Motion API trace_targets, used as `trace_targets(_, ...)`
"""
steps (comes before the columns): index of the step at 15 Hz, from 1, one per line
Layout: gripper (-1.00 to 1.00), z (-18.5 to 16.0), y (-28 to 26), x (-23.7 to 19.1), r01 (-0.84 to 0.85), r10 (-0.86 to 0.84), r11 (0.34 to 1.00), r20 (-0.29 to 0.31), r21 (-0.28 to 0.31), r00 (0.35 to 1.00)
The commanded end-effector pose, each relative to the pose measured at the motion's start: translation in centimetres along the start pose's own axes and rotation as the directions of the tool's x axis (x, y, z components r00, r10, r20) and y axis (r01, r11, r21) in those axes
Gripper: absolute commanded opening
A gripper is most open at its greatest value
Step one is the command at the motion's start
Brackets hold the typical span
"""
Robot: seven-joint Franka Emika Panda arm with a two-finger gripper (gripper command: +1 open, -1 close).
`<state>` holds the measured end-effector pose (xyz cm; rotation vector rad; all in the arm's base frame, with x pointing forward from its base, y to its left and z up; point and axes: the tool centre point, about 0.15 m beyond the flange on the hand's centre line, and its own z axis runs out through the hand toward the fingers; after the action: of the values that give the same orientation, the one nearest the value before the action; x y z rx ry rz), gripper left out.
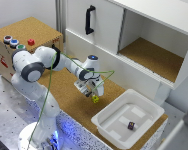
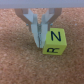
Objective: Push the yellow block towards the right
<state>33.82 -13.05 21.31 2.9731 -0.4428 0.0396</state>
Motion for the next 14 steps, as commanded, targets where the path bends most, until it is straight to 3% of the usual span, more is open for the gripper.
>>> trace_targets(1, -1.0, 2.0, 2.8, 1.8, 0.024, -0.024, 1.0, 0.008, -0.004, 1.0)
trace_targets(9, -1.0, 2.9, 5.7, 2.1, -0.009, 0.009, 0.999, -0.004, 0.045, 1.0)
trace_targets(14, -1.0, -0.6, 5.4, 2.4, 0.091, -0.089, 0.992, -0.03, 0.085, 0.996)
